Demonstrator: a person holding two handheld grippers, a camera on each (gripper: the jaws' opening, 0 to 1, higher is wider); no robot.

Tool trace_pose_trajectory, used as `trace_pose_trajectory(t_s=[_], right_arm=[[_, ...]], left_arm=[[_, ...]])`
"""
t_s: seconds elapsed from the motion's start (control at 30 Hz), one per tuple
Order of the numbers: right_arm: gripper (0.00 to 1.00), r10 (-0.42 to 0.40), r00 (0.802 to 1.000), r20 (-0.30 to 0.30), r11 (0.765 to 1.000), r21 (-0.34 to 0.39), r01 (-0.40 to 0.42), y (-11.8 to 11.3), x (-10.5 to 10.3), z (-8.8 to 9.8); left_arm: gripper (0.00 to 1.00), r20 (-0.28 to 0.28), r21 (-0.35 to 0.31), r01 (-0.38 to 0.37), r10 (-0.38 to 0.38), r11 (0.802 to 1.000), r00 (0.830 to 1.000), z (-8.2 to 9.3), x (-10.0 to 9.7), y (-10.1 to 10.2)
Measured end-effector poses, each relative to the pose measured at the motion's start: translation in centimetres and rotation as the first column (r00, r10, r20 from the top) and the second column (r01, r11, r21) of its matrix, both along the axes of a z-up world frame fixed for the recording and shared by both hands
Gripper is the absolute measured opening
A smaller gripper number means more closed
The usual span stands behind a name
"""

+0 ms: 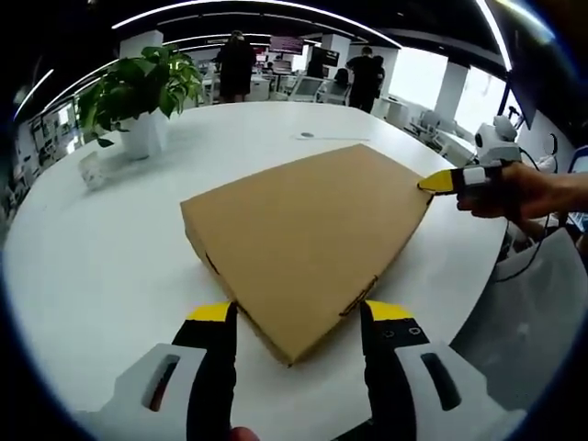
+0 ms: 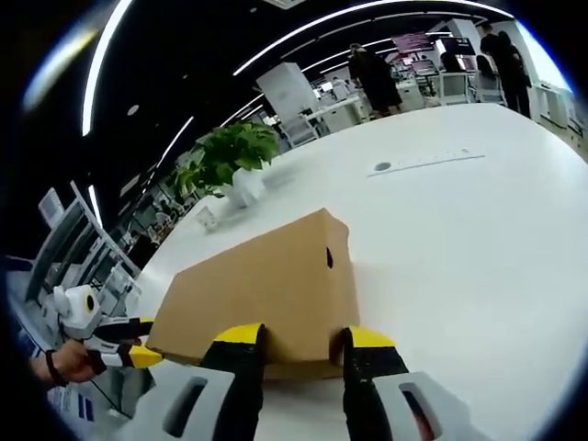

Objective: Operate the shoe box by opening the lid, removing the specified soft item, and placing it in the target area until the item is outside and the box remains undamaged.

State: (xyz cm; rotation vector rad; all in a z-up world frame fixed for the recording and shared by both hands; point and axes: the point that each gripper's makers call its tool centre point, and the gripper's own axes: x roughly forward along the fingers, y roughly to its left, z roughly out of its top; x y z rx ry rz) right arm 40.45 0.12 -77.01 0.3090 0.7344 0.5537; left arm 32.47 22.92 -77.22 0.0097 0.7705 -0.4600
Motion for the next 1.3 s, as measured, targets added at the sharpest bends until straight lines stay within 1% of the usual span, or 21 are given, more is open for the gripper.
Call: trace_pose_trajectory(t_s=[0.07, 0.1, 0.2, 0.23, 0.27, 0.3, 0.33, 0.4, 0.47, 0.57, 0.6, 0.63, 0.77, 0.8, 0.83, 0.87, 0.9, 0.93, 1.03, 1.2, 1.3], right_arm=[[0.28, 0.063, 0.996, 0.058, 0.997, -0.042, -0.06, -0.1, -0.1, 0.4], [0.28, 0.083, 0.995, 0.06, 0.996, -0.045, -0.081, -0.2, -0.4, 0.4], [0.32, 0.099, 0.993, 0.071, 0.995, -0.007, -0.098, -0.1, -0.8, 0.8], [0.35, 0.128, 0.988, 0.084, 0.992, -0.002, -0.129, 0.1, -1.0, 1.0], [0.37, 0.167, 0.981, 0.097, 0.986, -0.016, -0.166, 0.3, -1.3, 1.0], [0.41, 0.214, 0.971, 0.105, 0.976, -0.059, -0.209, 0.5, -1.8, 0.9], [0.43, 0.239, 0.965, 0.108, 0.969, -0.089, -0.231, 0.5, -2.1, 0.7], [0.45, 0.282, 0.954, 0.099, 0.954, -0.139, -0.267, 0.5, -2.5, 0.0], [0.44, 0.307, 0.945, 0.11, 0.942, -0.176, -0.286, 0.6, -2.6, -0.2], [0.43, 0.314, 0.943, 0.111, 0.937, -0.195, -0.289, 0.7, -2.4, -0.3], [0.43, 0.325, 0.938, 0.116, 0.93, -0.219, -0.295, 0.6, -2.2, -0.4], [0.43, 0.327, 0.938, 0.117, 0.928, -0.225, -0.296, 0.6, -2.2, -0.4], [0.42, 0.349, 0.93, 0.12, 0.915, -0.257, -0.31, 0.6, -1.9, -0.5], [0.39, 0.353, 0.928, 0.123, 0.91, -0.278, -0.309, 0.6, -1.8, -0.6], [0.38, 0.368, 0.922, 0.122, 0.898, -0.302, -0.319, 0.6, -1.9, -0.7], [0.38, 0.363, 0.923, 0.125, 0.898, -0.312, -0.311, 0.7, -1.8, -0.7], [0.38, 0.361, 0.925, 0.12, 0.899, -0.309, -0.311, 0.8, -1.9, -0.7], [0.37, 0.358, 0.926, 0.12, 0.9, -0.31, -0.307, 0.7, -1.8, -0.6], [0.37, 0.349, 0.929, 0.123, 0.904, -0.306, -0.299, 0.6, -1.8, -0.7], [0.36, 0.34, 0.932, 0.127, 0.91, -0.294, -0.292, 0.5, -1.8, -0.3], [0.36, 0.337, 0.932, 0.131, 0.913, -0.285, -0.291, 0.5, -1.8, 0.1]], left_arm=[[0.56, 0.0, 0.007, 0.004, -0.004, 1.0, 1.0, 0.0, 0.0, 0.0], [0.56, 0.001, 0.008, 0.005, -0.005, 1.0, 1.0, 0.0, 0.0, 0.1], [0.56, 0.004, -0.011, 0.002, -0.002, 1.0, 1.0, 0.1, 0.0, 0.2], [0.56, 0.003, -0.015, 0.003, -0.003, 1.0, 1.0, 0.2, -0.1, 0.2], [0.56, -0.002, -0.017, 0.007, -0.007, 1.0, 1.0, 0.2, -0.2, 0.2], [0.58, -0.008, -0.013, 0.014, -0.014, 1.0, 1.0, 0.1, -0.4, 0.4], [0.6, -0.011, -0.009, 0.019, -0.019, 1.0, 1.0, 0.1, -0.5, 0.5], [0.61, -0.014, -0.002, 0.031, -0.031, 1.0, 0.999, 0.1, -0.6, 0.8], [0.62, -0.018, 0.014, 0.044, -0.044, 0.999, 0.999, -0.1, -0.7, 1.5], [0.64, -0.025, 0.02, 0.046, -0.045, 0.999, 0.999, -0.1, -0.8, 1.9], [0.64, -0.026, 0.022, 0.043, -0.043, 0.999, 0.999, -0.1, -0.7, 2.0], [0.65, -0.028, 0.021, 0.04, -0.04, 0.999, 0.999, -0.1, -0.7, 2.0], [0.62, -0.034, 0.008, 0.037, -0.036, 0.999, 0.999, -0.7, -0.4, 1.7], [0.57, -0.036, -0.003, 0.036, -0.036, 0.999, 0.999, -0.8, -0.3, 1.6], [0.48, -0.028, -0.022, 0.046, -0.047, 0.999, 0.999, -0.9, -0.1, 1.1], [0.45, 0.0, -0.043, 0.062, -0.062, 0.997, 0.998, -0.5, 0.2, 0.5], [0.46, -0.032, 0.005, 0.001, -0.001, 1.0, 0.999, -1.3, 0.2, 1.1], [0.46, -0.022, 0.016, 0.037, -0.037, 0.999, 0.999, -1.5, 0.3, 0.4], [0.45, -0.021, 0.01, 0.029, -0.029, 1.0, 0.999, -1.9, 0.7, 0.9], [0.44, -0.016, 0.004, 0.028, -0.028, 1.0, 0.999, -1.4, 0.5, 0.6], [0.44, -0.005, -0.007, 0.018, -0.018, 1.0, 1.0, -0.6, 0.3, 0.6]])
